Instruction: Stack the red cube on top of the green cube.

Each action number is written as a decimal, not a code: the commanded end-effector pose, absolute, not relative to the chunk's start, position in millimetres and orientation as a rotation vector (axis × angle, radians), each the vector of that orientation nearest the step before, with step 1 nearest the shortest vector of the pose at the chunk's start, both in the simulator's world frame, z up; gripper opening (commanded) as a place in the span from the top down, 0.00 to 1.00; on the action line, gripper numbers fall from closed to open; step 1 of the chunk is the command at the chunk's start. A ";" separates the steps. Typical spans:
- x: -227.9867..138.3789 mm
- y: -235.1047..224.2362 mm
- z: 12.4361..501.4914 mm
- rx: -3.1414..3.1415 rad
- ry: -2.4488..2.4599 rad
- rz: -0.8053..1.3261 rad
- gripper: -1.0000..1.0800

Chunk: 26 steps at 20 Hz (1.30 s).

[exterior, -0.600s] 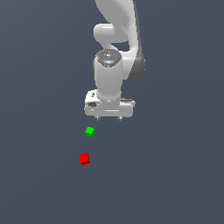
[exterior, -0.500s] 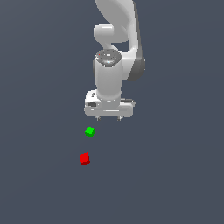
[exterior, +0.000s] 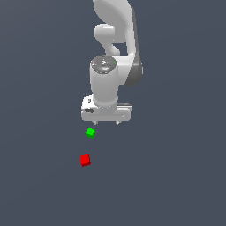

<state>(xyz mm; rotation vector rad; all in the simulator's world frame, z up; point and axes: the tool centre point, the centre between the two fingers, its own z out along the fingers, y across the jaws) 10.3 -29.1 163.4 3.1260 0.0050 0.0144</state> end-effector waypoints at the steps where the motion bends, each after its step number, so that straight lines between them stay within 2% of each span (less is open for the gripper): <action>1: 17.0 -37.9 156.9 3.127 0.033 0.013 0.04; 15: 76.8 -97.2 108.1 3.125 0.261 0.006 0.04; 26: 116.6 -125.9 80.4 3.116 0.393 0.002 0.04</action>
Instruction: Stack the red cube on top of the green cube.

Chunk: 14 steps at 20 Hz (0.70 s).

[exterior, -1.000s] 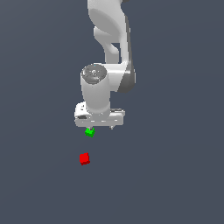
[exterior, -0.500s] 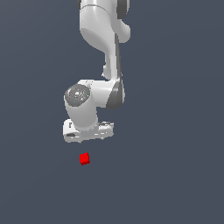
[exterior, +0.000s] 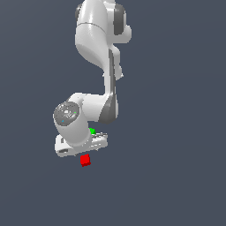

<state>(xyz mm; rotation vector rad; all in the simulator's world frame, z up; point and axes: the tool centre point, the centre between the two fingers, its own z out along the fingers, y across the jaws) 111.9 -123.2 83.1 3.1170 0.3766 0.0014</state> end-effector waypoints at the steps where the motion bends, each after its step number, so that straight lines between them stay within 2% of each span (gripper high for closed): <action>1: 119.1 -127.3 78.8 3.115 0.400 0.002 0.04; 14: 134.1 -135.6 70.0 3.110 0.444 0.000 0.04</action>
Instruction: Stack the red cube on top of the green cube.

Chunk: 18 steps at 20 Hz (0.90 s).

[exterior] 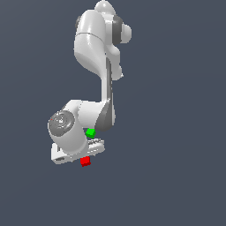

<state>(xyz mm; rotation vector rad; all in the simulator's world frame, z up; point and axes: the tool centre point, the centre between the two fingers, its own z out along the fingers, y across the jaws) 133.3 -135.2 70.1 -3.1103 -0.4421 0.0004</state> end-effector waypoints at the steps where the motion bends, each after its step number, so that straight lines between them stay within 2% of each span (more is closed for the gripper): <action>1: 134.2 -135.3 70.0 -3.110 -0.445 0.000 0.04; 18: 133.7 -135.3 18.4 -3.110 -0.445 0.000 0.04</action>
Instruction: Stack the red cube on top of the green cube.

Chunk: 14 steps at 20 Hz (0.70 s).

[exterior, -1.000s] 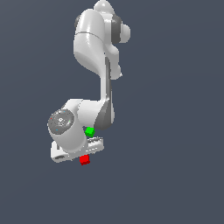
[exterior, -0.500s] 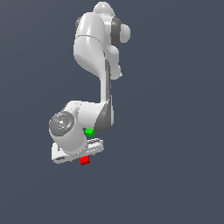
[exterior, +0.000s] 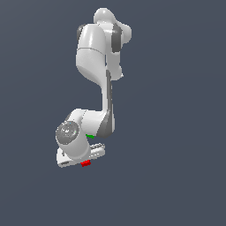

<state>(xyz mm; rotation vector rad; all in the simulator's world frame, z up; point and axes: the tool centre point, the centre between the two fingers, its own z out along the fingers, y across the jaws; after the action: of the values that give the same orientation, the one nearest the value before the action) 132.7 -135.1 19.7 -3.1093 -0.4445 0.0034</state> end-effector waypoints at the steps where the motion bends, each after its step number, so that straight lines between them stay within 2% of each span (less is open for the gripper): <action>1: 134.1 -135.3 18.9 -3.110 -0.445 0.000 0.04; 3: 134.6 -135.4 20.0 -3.110 -0.445 0.000 0.04; 4: 134.6 -135.4 20.0 -3.110 -0.445 0.000 1.00; 14: 134.3 -135.2 19.6 -3.110 -0.445 0.001 1.00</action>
<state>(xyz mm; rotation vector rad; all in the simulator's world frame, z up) 134.3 -135.3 19.5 -3.1097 -0.4446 0.0013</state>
